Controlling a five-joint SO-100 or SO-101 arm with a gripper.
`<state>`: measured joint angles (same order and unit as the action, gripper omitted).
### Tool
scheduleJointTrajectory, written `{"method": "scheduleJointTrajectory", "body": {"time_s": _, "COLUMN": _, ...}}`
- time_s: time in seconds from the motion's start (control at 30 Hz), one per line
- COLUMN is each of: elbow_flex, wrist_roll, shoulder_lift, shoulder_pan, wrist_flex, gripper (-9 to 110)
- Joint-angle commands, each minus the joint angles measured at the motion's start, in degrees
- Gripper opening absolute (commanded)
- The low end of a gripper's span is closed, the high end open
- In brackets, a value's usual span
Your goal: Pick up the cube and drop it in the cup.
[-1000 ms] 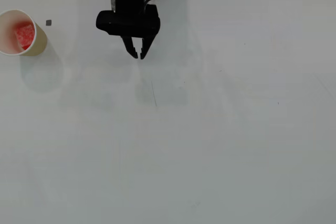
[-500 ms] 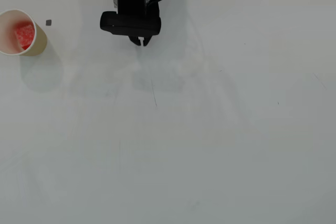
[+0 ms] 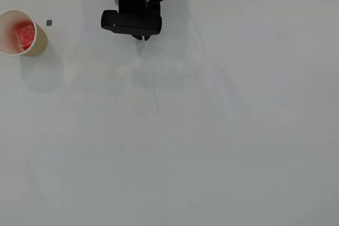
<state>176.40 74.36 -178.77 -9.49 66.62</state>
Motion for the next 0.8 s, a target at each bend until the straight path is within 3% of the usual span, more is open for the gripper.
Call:
{"method": "scheduleJointTrajectory", "body": {"time_s": 0.0, "elbow_flex": 1.05, "wrist_roll": 0.88, "shoulder_lift": -1.05, "shoulder_pan": -0.62, "wrist_flex": 0.00, "gripper": 0}}
{"method": "scheduleJointTrajectory", "body": {"time_s": 0.77, "elbow_flex": 2.11, "wrist_roll": 12.22, "shoulder_lift": -1.14, "shoulder_pan": -0.97, "wrist_flex": 2.99, "gripper": 0}}
